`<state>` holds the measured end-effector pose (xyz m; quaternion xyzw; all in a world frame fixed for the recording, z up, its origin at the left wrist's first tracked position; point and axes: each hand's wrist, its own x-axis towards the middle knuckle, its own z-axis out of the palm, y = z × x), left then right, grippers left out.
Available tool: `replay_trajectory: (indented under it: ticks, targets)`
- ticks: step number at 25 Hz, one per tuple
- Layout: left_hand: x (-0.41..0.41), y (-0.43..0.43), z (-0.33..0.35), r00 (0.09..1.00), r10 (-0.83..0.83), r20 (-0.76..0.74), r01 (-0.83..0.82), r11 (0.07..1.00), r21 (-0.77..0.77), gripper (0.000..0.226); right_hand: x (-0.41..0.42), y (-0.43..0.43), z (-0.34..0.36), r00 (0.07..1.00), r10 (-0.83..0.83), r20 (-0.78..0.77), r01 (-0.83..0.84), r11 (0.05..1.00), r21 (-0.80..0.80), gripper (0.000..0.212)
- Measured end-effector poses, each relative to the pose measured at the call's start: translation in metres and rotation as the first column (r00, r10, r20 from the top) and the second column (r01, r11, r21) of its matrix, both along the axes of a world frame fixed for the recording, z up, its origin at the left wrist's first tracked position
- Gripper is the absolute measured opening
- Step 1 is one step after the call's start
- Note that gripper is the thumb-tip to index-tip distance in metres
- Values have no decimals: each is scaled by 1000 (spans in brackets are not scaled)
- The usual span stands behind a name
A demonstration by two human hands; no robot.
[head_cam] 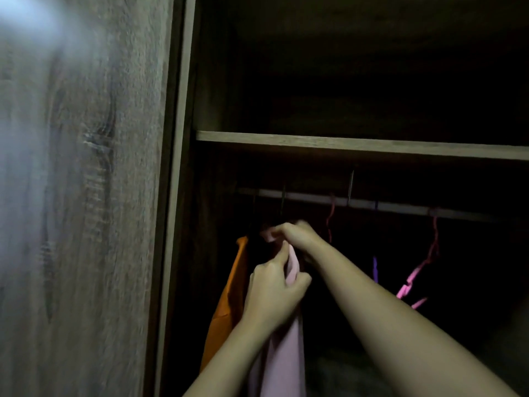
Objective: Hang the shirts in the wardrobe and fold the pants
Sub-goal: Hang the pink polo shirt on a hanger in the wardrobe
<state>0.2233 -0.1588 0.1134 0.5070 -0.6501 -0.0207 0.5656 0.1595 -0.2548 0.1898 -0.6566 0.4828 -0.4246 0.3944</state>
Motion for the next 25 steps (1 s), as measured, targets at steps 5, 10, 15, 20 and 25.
replay_trajectory:
  ticks: [5,10,15,20,25]
  targets:
    - [-2,-8,-25,999,-19,31,16,995,98,75,8,-20,-25,992,-47,-115,40,998,-56,35]
    - [18,14,-21,992,65,105,-77,991,113,71,7,19,-18,844,-332,-420,95,865,-493,39]
    - [83,80,-46,978,195,70,-204,963,178,61,27,80,-67,884,-338,-324,-40,635,-772,42]
    - [172,181,-111,906,335,258,-376,918,129,53,108,157,-156,915,-90,-394,-247,647,-722,32]
    - [275,298,-188,763,424,487,-567,802,190,53,206,235,-220,935,167,-314,-351,580,-735,29]
